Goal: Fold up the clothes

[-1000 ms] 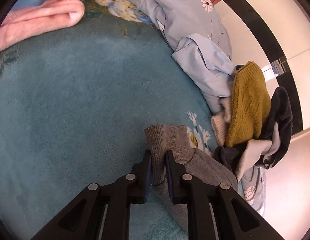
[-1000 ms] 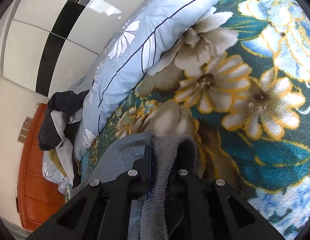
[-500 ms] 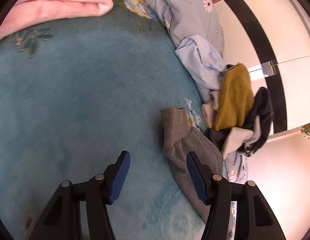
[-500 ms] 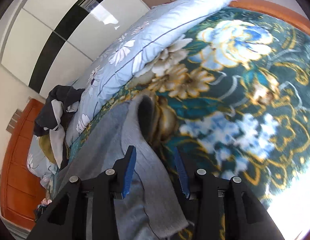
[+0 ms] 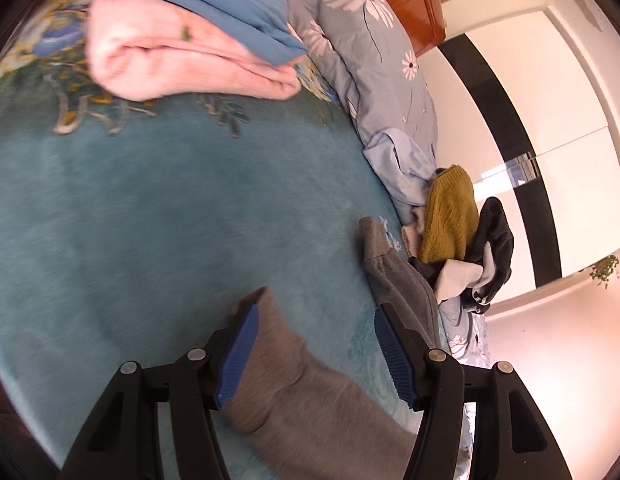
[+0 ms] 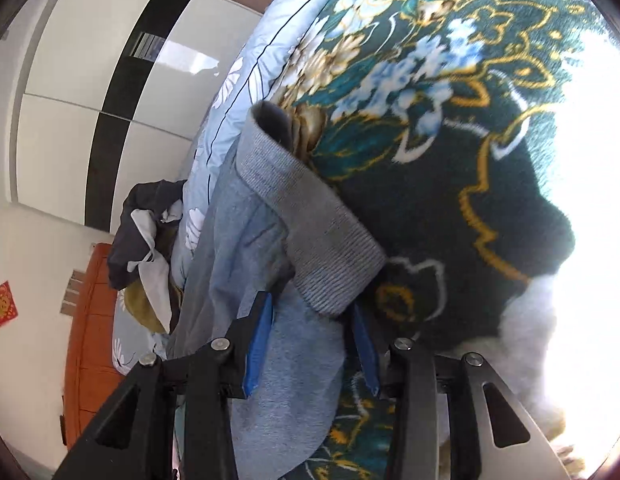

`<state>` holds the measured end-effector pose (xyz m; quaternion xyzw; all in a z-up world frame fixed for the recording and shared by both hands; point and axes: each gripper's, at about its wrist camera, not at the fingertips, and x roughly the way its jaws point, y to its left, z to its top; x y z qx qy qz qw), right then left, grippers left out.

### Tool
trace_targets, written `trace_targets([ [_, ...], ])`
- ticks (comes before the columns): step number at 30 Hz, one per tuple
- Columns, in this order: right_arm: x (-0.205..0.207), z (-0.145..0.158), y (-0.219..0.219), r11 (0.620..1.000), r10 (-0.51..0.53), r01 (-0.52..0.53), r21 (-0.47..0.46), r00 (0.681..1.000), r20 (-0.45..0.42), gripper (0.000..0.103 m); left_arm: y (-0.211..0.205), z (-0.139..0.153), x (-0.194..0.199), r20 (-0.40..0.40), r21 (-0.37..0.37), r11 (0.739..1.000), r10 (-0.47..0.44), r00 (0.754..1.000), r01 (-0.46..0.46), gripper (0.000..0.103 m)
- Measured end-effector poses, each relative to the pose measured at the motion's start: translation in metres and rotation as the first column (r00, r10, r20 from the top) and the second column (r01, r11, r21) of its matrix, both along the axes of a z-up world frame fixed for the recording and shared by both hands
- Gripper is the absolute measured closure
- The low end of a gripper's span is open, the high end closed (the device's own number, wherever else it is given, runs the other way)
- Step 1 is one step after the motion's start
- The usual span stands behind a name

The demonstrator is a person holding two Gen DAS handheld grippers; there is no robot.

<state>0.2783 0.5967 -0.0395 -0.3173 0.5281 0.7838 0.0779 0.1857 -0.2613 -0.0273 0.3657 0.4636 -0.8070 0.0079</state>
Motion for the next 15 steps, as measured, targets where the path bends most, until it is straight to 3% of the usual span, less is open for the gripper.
trace_targets([
  [1, -0.002, 0.0, -0.005, 1.0, -0.006, 0.006, 0.009, 1.0, -0.003, 0.062, -0.002, -0.001, 0.008, 0.0, 0.003, 1.0, 0.0, 1.0, 0.0, 0.038],
  [3, -0.006, 0.0, -0.014, 1.0, -0.024, 0.024, 0.01, 1.0, -0.007, 0.076, -0.005, -0.006, 0.022, 0.004, 0.009, 1.0, 0.004, 1.0, -0.004, 0.038],
  [4, -0.008, -0.002, -0.017, 0.999, -0.03, 0.029, -0.015, 0.999, -0.014, 0.091, -0.006, -0.008, 0.027, 0.005, 0.009, 1.0, 0.008, 1.0, -0.008, 0.037],
  [7, -0.005, 0.007, -0.025, 0.999, -0.046, 0.046, -0.001, 0.999, -0.019, 0.094, -0.009, -0.013, 0.04, 0.012, 0.017, 1.0, 0.005, 1.0, -0.005, 0.037],
  [12, 0.038, 0.052, -0.011, 0.981, -0.168, 0.179, 0.075, 0.976, -0.135, 0.095, -0.009, -0.021, 0.054, 0.007, 0.033, 0.999, -0.016, 1.0, 0.016, 0.034],
  [15, 0.056, 0.05, 0.002, 0.967, -0.234, 0.243, 0.075, 0.966, -0.11, 0.095, -0.004, -0.032, 0.053, 0.022, 0.057, 0.998, -0.032, 0.999, 0.031, 0.034],
])
